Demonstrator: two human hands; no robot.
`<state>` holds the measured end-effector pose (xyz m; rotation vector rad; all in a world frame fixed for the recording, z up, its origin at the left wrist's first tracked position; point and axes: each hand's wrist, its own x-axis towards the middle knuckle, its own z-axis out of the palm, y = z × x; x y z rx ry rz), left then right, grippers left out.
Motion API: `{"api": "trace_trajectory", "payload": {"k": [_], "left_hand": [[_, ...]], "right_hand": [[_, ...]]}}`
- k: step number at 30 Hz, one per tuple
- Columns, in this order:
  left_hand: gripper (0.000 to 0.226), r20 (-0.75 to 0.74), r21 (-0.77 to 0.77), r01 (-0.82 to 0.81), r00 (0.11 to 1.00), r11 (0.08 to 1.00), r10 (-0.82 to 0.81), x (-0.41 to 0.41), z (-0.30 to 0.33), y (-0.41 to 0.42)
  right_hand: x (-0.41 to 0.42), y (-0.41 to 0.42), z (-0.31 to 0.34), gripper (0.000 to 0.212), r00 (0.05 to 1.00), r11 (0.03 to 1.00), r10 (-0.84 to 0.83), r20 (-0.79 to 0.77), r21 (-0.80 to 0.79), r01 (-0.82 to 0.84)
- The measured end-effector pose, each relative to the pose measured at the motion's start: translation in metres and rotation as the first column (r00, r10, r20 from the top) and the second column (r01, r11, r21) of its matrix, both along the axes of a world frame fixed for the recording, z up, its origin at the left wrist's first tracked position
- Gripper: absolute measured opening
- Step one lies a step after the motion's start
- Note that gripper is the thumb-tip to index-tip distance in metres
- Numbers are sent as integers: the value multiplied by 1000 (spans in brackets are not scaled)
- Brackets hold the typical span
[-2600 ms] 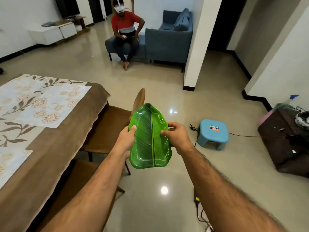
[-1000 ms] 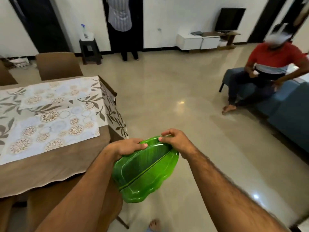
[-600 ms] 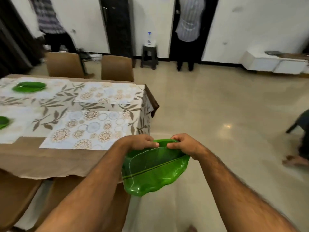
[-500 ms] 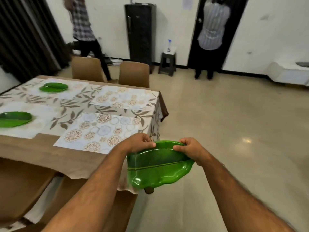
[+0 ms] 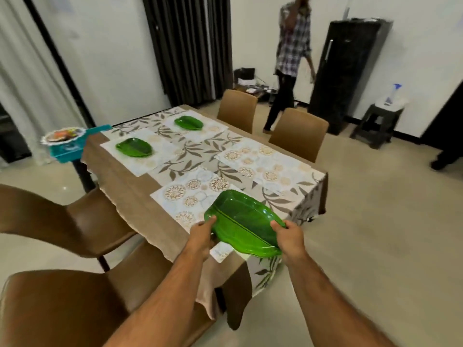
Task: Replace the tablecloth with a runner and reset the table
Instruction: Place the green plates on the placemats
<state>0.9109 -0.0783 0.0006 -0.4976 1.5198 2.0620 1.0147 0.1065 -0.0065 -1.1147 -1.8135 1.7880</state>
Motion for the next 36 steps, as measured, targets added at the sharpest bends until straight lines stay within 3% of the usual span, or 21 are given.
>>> {"api": "trace_trajectory", "payload": {"k": [5, 9, 13, 16, 19, 26, 29, 33, 36], "left_hand": [[25, 55, 114, 69, 996, 991, -75, -21, -14, 32], [21, 16, 72, 17, 1000, 997, -19, -45, -17, 41], [23, -26, -29, 28, 999, 999, -28, -77, -15, 44], [23, -59, -114, 64, 996, 991, -71, -99, -15, 56], [25, -35, -171, 70, 996, 983, -77, -118, -22, 68], [36, 45, -243, -154, 984, 958, 170, -133, -60, 95], [36, -43, -396, -302, 949, 867, 312, -137, -69, 102], [34, -153, -777, -277, 954, 566, 256, -156, -78, 96], [39, -150, -833, -259, 956, 488, 253, -167, -87, 90]], "right_hand": [[-67, 12, -18, 13, 994, 994, 69, 86, -85, -62], [-100, 30, -11, 12, 943, 966, 260, 207, -50, -255], [-142, 53, 1, 17, 813, 859, 463, 354, 48, -510], [-182, 67, 1, 30, 762, 800, 490, 423, 129, -586], [-216, 81, -4, 22, 714, 738, 523, 465, 172, -652], [-272, 108, -31, 23, 514, 524, 651, 559, 159, -837], [-287, 103, -39, 29, 433, 429, 669, 604, 162, -889], [-307, 86, -53, 21, 377, 386, 684, 625, 128, -913], [-318, 77, -68, 24, 347, 360, 676, 650, 119, -925]]}}
